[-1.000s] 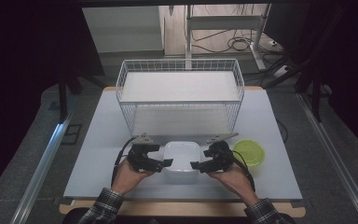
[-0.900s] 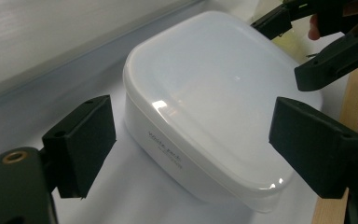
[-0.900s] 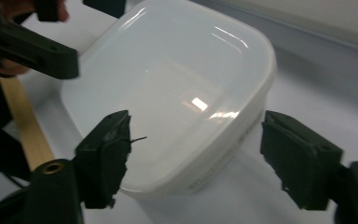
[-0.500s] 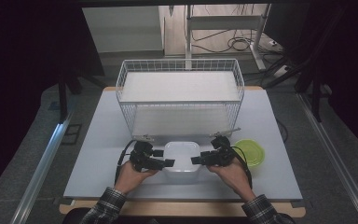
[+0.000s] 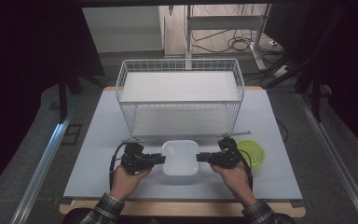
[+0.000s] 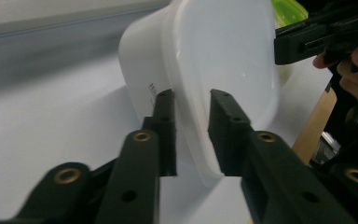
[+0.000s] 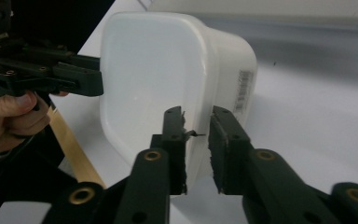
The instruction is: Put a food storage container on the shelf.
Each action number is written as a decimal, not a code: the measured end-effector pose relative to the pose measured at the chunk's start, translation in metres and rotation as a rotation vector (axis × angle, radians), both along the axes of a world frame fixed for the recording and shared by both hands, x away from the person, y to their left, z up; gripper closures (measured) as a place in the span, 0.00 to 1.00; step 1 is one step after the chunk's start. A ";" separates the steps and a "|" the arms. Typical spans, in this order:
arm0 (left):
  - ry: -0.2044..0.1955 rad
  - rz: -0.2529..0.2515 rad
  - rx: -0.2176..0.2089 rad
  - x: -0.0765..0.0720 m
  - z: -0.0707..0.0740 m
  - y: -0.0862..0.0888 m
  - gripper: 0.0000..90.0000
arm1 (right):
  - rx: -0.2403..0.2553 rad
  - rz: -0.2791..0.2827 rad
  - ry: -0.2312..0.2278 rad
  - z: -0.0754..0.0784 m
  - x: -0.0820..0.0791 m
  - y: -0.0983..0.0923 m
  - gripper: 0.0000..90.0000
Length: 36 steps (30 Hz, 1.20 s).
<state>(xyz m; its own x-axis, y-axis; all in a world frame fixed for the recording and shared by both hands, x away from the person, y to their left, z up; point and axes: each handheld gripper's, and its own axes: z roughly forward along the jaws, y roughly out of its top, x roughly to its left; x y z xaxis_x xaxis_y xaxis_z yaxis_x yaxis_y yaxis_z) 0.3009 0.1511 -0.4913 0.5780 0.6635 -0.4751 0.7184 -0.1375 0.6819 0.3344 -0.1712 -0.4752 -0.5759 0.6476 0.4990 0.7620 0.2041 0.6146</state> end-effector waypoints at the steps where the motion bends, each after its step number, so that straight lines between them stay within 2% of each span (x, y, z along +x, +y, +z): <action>1: 0.000 0.007 -0.003 -0.001 0.000 0.000 0.87 | -0.005 -0.004 -0.024 0.000 -0.001 0.000 0.88; 2: 0.003 0.013 -0.009 -0.001 -0.001 0.000 0.88 | -0.027 -0.003 -0.060 0.001 -0.003 0.002 0.88; 4: 0.006 0.027 -0.016 -0.002 -0.002 0.001 0.88 | -0.034 -0.003 -0.070 0.002 -0.005 0.003 0.88; 7: -0.017 0.035 0.010 -0.003 -0.002 -0.001 0.88 | -0.060 -0.001 -0.125 0.004 -0.008 0.007 0.88; 10: -0.028 0.039 0.005 -0.003 0.000 -0.001 0.88 | -0.064 0.000 -0.162 0.007 -0.010 0.007 0.88; 18: -0.075 0.045 0.011 -0.005 0.012 -0.001 0.88 | -0.052 0.002 -0.224 0.019 -0.013 0.007 0.88; 26: -0.115 0.047 0.018 -0.002 0.029 0.000 0.88 | -0.041 0.003 -0.264 0.033 -0.012 0.006 0.88; 36: -0.173 0.061 0.027 0.004 0.061 0.005 0.88 | -0.022 0.007 -0.313 0.061 -0.004 0.011 0.88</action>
<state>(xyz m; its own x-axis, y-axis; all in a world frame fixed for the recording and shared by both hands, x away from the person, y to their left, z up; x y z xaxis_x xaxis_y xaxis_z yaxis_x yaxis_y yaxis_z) 0.3054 0.1559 -0.4304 0.6078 0.7111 -0.3534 0.5982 -0.1173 0.7927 0.3303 -0.1599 -0.4143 -0.7035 0.6518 0.2831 0.5354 0.2241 0.8144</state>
